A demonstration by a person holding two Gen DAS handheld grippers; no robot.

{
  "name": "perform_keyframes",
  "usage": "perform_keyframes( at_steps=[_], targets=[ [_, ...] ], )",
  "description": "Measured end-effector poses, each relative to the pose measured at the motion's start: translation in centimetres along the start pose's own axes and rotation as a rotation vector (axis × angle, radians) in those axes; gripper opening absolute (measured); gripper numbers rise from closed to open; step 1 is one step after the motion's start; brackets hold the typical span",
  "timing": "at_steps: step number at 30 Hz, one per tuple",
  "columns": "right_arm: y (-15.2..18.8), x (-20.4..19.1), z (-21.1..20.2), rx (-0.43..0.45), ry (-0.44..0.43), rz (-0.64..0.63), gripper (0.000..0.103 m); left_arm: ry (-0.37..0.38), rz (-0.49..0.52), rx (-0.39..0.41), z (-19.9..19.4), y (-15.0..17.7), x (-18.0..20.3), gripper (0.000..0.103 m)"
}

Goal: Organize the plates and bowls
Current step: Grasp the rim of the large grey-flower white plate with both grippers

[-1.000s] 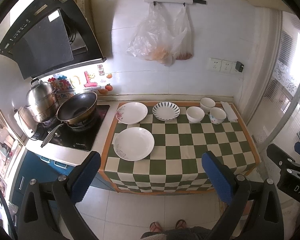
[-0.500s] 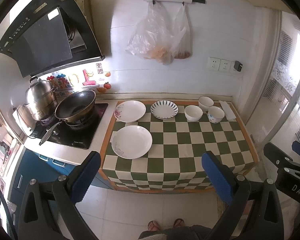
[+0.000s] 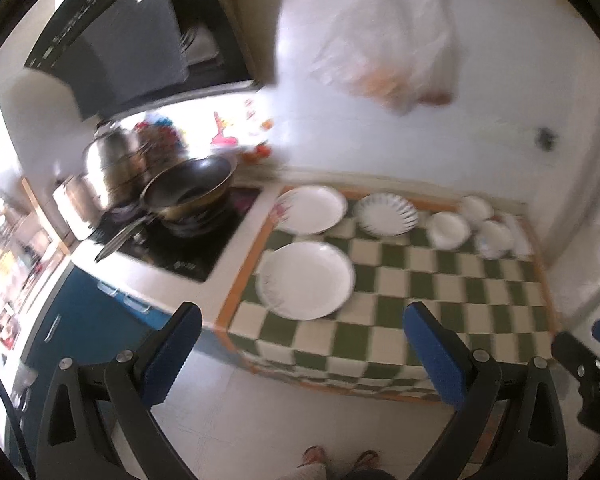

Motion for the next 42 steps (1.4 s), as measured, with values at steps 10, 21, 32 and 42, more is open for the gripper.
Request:
perform_keyframes(
  at_steps=[10, 21, 32, 42],
  targets=[
    [2.0, -4.5, 21.3, -0.287, -0.094, 0.001, 0.103, -0.008, -0.054, -0.273, 18.1, 1.8, -5.7, 0.103],
    [1.7, -9.0, 43.3, -0.536, -0.177, 0.191, 0.091, 0.111, 0.016, -0.58, 37.4, 2.5, -8.5, 0.094],
    [3.4, -11.8, 52.8, -0.692, -0.222, 0.258, 0.018, 0.267, 0.066, -0.759, 43.7, 5.6, -5.7, 0.031],
    [3.2, -13.1, 52.6, -0.675, -0.237, 0.183, 0.014, 0.238, 0.043, -0.716, 41.9, 5.3, -4.6, 0.029]
  ],
)
Point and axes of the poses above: each gripper's, at about its wrist camera, not at the fingertips, and z roughly the way its jaws point, x to its right, y to its underside, the point moved 10 cm from there along z, roughly the way its jaws point, and after that the axes turned 2 degrees about -z, right-handed, at the moved point
